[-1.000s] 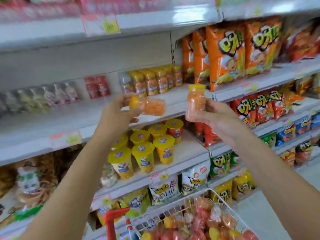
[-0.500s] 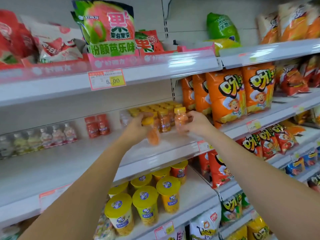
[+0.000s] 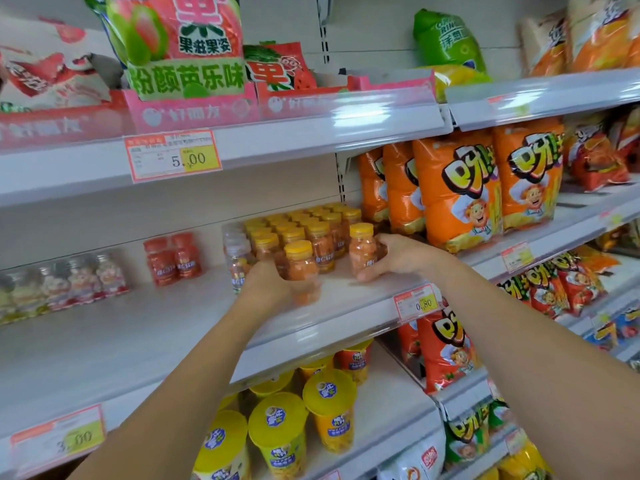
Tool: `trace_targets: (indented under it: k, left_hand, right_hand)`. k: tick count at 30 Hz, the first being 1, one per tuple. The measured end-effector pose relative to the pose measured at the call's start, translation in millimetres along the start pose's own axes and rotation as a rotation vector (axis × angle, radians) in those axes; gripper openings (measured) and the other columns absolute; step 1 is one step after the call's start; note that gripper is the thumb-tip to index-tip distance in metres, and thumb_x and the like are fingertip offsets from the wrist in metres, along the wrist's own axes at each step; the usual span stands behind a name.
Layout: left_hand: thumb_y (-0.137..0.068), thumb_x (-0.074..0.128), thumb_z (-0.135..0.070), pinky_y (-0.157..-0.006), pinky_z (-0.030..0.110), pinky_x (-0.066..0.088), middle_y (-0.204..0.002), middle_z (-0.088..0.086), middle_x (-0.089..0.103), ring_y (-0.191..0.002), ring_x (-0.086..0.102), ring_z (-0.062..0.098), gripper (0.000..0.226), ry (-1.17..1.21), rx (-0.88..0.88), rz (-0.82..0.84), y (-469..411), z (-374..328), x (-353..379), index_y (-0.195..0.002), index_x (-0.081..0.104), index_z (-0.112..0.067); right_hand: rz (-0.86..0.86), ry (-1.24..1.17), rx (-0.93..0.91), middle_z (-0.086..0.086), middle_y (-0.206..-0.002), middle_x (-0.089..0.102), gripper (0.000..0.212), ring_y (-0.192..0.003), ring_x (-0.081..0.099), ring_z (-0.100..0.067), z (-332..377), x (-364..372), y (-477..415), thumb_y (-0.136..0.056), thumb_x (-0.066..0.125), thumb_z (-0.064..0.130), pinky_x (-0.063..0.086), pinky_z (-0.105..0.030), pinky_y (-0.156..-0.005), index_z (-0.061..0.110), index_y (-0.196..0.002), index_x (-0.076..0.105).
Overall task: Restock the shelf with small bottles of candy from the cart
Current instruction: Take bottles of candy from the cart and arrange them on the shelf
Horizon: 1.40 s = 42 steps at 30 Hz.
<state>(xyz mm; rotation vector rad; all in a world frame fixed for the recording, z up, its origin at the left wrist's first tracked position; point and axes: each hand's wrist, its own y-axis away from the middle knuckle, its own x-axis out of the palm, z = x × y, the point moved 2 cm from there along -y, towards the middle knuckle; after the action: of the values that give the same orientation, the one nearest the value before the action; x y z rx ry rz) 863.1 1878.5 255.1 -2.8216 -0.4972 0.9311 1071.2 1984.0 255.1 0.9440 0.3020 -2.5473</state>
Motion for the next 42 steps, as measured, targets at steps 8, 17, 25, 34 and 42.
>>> trace_targets:
  k: [8,17,25,34,42]
  left_hand:
    - [-0.07,0.081,-0.036,-0.073,0.023,0.046,-0.087,-0.01,0.064,-0.08,0.06,0.005,0.033,-0.035,0.04,0.014,15,-11,10,-0.091,0.058,-0.027]
    - [-0.077,0.076,-0.025,-0.076,0.019,0.044,-0.116,-0.003,0.062,-0.096,0.059,0.01,0.047,-0.124,0.115,0.213,9,-20,17,-0.115,0.049,-0.025]
    - [-0.075,0.076,-0.042,-0.074,0.025,0.042,-0.106,0.0,0.065,-0.088,0.056,0.014,0.049,-0.306,0.057,0.066,2,-28,35,-0.113,0.062,-0.014]
    - [-0.086,0.061,-0.048,-0.052,0.026,0.039,-0.058,0.002,0.044,-0.065,0.054,0.02,0.051,-0.705,0.103,-0.023,-21,-57,73,-0.057,0.039,-0.012]
    - [-0.09,0.053,-0.051,-0.07,0.032,0.048,-0.101,0.011,0.066,-0.093,0.064,0.027,0.045,-0.843,0.125,-0.033,-48,-50,81,-0.097,0.061,-0.007]
  right_hand:
    - [0.016,-0.013,-0.025,0.007,-0.121,0.058,0.072,-0.109,0.051,-0.011,-4,4,0,-0.064,0.086,0.023,0.037,-0.025,-0.092,0.02,-0.129,0.053]
    - [-0.036,-0.094,-0.063,0.001,-0.117,0.066,0.06,-0.109,0.059,-0.018,-8,9,-3,-0.06,0.089,0.02,0.044,-0.039,-0.102,0.021,-0.113,0.061]
    - [-0.143,-0.061,-0.062,-0.001,-0.104,0.068,0.041,-0.101,0.062,-0.021,-13,9,-6,-0.061,0.088,0.022,0.049,-0.036,-0.092,0.024,-0.091,0.061]
    - [-0.324,0.217,0.121,-0.008,-0.106,0.066,0.036,-0.097,0.062,-0.026,-13,10,-18,-0.078,0.073,0.033,0.044,-0.029,-0.071,0.01,-0.104,0.063]
    - [-0.288,0.292,0.209,-0.011,-0.113,0.063,0.036,-0.104,0.06,-0.029,-9,4,-34,-0.083,0.07,0.03,0.045,-0.031,-0.074,0.008,-0.11,0.061]
